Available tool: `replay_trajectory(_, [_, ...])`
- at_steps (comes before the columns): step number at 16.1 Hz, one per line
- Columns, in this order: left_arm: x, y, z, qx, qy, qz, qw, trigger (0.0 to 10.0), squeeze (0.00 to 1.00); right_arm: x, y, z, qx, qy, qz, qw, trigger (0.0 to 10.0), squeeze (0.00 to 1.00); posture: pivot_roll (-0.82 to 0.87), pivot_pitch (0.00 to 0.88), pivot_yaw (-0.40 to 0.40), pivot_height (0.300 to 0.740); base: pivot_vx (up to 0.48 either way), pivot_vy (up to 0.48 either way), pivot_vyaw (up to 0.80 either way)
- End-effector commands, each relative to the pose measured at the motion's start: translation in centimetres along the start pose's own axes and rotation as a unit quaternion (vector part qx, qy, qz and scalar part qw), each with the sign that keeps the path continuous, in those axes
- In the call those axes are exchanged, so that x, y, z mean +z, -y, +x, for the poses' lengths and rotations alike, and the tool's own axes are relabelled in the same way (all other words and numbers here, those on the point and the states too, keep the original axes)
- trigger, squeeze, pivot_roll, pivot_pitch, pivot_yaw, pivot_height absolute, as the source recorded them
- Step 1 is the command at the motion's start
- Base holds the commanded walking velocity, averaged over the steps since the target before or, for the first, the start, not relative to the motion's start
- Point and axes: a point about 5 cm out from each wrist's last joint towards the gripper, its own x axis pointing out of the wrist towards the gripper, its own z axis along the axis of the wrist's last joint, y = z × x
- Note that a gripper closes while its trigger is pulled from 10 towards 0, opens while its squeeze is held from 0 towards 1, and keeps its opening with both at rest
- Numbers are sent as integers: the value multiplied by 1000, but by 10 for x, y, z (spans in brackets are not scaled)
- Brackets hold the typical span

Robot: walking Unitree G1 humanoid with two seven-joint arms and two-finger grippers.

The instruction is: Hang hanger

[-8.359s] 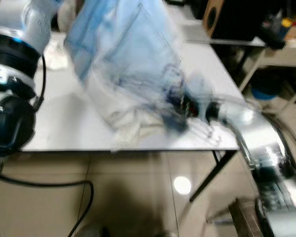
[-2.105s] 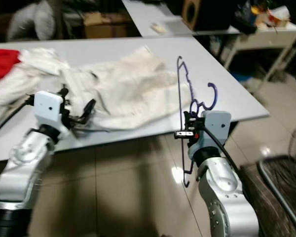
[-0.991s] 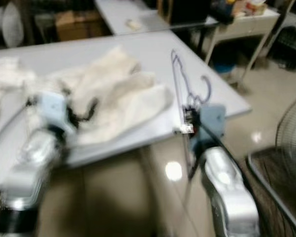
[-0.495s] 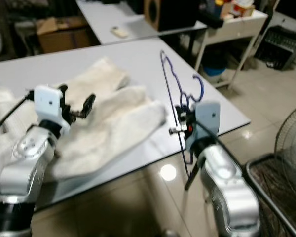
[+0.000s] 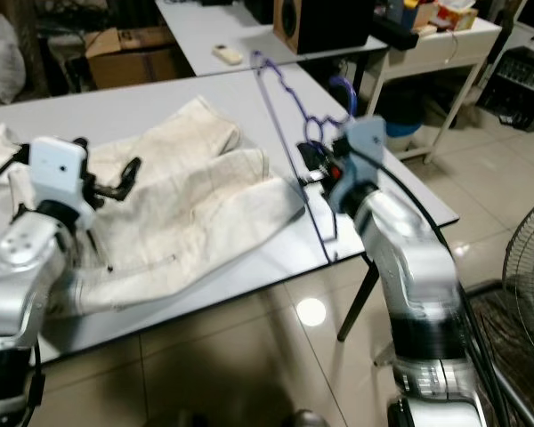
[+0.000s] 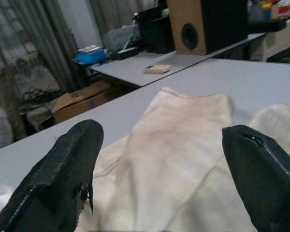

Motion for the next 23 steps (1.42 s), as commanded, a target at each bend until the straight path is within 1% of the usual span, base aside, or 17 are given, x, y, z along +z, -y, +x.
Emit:
replay_trajectory(1, [1, -12, -4, 15, -6, 11, 1000, 10000, 47, -6, 3, 10, 18, -12, 6, 1000, 10000, 0, 68, 102, 21, 740, 0, 0, 0])
replay_trajectory(3, [5, -38, -14, 39, -17, 26, 999, 10000, 51, -14, 0, 34, 60, -34, 24, 997, 10000, 0, 111, 141, 18, 740, 0, 0, 0])
replay_trajectory(4, [6, -43, -18, 41, -20, 30, 999, 10000, 55, -16, -2, 39, 71, -37, 28, 996, 10000, 0, 117, 146, 18, 740, 0, 0, 0])
replay_trajectory(5, [7, -56, -30, 40, -31, 47, 998, 10000, 55, -20, -10, 53, 106, -48, 38, 992, 10000, 0, 137, 161, 14, 740, 0, 0, 0])
replay_trajectory(7, [9, -67, -43, 40, -41, 61, 997, 10000, 55, -16, -20, 63, 142, -40, 76, 986, 10000, 0, 162, 178, 1, 740, 0, 0, 0])
replay_trajectory(9, [12, -81, -57, 62, -54, 73, 994, 10000, 55, -3, -30, 74, 194, -18, 125, 973, 10000, 0, 199, 197, -32, 740, 0, 0, 0])
replay_trajectory(10, [13, -82, -59, 64, -56, 76, 993, 10000, 55, -1, -32, 76, 200, -17, 133, 971, 10000, 0, 199, 197, -32, 740, 0, 0, 0])
replay_trajectory(11, [13, -85, -64, 65, -67, 82, 992, 10000, 55, -3, -33, 82, 187, -37, 145, 971, 10000, 0, 209, 205, -40, 740, 0, 0, 0])
replay_trajectory(12, [11, -84, -67, 61, -82, 86, 991, 10000, 55, -13, -30, 87, 125, -84, 147, 978, 10000, 0, 210, 209, -40, 740, 0, 0, 0])
replay_trajectory(13, [6, -83, -69, 56, -99, 91, 989, 10000, 55, -22, -24, 89, 53, -114, 144, 982, 10000, 0, 210, 212, -39, 740, 0, 0, 0])
replay_trajectory(14, [1, -81, -70, 51, -118, 95, 987, 10000, 55, -29, -17, 88, -12, -128, 157, 979, 10000, 0, 210, 218, -36, 740, 0, 0, 0])
replay_trajectory(15, [-1, -80, -70, 50, -125, 97, 986, 10000, 55, -32, -15, 87, -33, -133, 169, 976, 10000, 0, 210, 218, -36, 740, 0, 0, 0])
replay_trajectory(16, [-5, -72, -69, 36, -137, 89, 986, 10000, 59, -44, -9, 82, -70, -154, 200, 965, 10000, 0, 212, 219, -33, 740, 0, 0, 0])
replay_trajectory(17, [-6, -69, -68, 29, -140, 87, 986, 10000, 55, -47, -7, 80, -76, -161, 201, 963, 10000, 0, 211, 218, -33, 740, 0, 0, 0])
replay_trajectory(19, [-12, -50, -62, -13, -140, 70, 988, 10000, 59, -59, 3, 72, -112, -182, 191, 958, 10000, 0, 203, 207, -32, 740, 0, 0, 0])
replay_trajectory(21, [-14, -29, -52, -47, -129, 50, 989, 10000, 55, -62, 23, 63, -172, -181, 173, 953, 10000, 0, 184, 195, -24, 740, 0, 0, 0])
replay_trajectory(23, [-14, -19, -44, -62, -122, 46, 990, 10000, 55, -60, 37, 56, -203, -174, 160, 950, 10000, 0, 160, 184, -11, 740, 0, 0, 0])
